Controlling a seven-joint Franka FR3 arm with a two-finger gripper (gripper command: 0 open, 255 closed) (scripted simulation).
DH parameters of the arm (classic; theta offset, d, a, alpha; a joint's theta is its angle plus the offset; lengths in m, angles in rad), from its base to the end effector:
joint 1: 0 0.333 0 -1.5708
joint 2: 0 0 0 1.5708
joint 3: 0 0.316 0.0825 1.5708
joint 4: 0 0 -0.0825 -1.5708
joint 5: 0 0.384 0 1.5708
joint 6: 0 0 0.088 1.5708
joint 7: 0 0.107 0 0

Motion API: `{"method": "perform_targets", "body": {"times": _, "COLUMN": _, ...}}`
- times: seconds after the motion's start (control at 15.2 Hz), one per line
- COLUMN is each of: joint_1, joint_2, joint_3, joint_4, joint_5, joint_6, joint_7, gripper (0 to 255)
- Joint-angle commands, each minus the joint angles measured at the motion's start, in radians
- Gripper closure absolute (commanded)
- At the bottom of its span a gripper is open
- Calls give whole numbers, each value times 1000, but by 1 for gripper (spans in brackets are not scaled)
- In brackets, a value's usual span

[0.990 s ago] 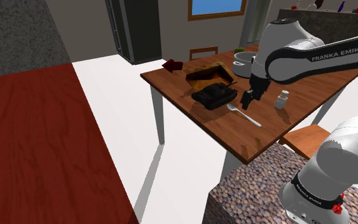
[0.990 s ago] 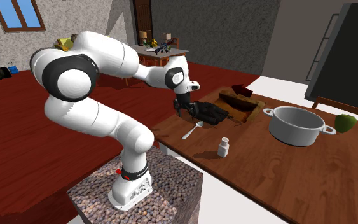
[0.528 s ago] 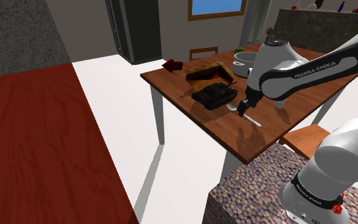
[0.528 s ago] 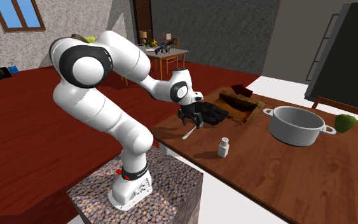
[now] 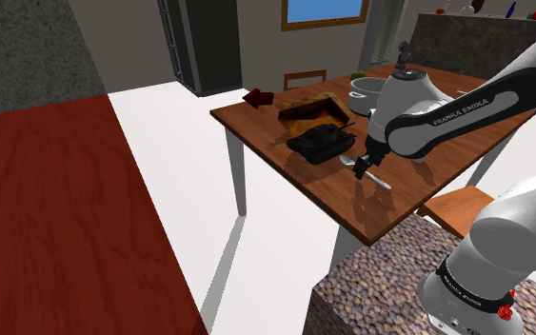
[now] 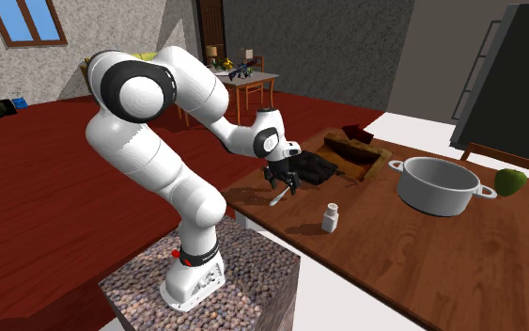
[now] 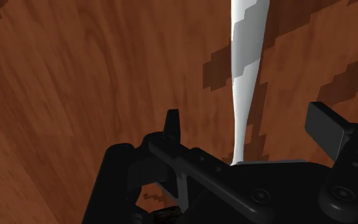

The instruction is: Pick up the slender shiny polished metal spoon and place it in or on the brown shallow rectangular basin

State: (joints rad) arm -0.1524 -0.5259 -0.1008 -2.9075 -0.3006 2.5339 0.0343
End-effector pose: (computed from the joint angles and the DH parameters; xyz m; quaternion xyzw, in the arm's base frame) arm 0.3310 -0.0775 0.3329 0.9944 -0.0217 0.0695 0.0771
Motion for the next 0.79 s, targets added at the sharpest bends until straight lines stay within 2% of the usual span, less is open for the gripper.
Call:
{"method": "perform_targets", "body": {"times": 0.0, "joint_1": 0, "joint_2": 1, "joint_3": 0, "joint_4": 0, "joint_5": 0, "joint_6": 1, "joint_7": 0, "gripper": 0}}
{"method": "perform_targets", "body": {"times": 0.13, "joint_1": 0, "joint_2": 0, "joint_3": 0, "joint_4": 0, "joint_5": 0, "joint_6": 1, "joint_7": 0, "gripper": 0}}
{"method": "perform_targets", "body": {"times": 0.2, "joint_1": 0, "joint_2": 0, "joint_3": 0, "joint_4": 0, "joint_5": 0, "joint_6": 1, "joint_7": 0, "gripper": 255}}
{"method": "perform_targets", "body": {"times": 0.73, "joint_1": 0, "joint_2": 4, "joint_3": 2, "joint_4": -1, "joint_5": -1, "joint_6": 5, "joint_7": 3, "gripper": 255}}
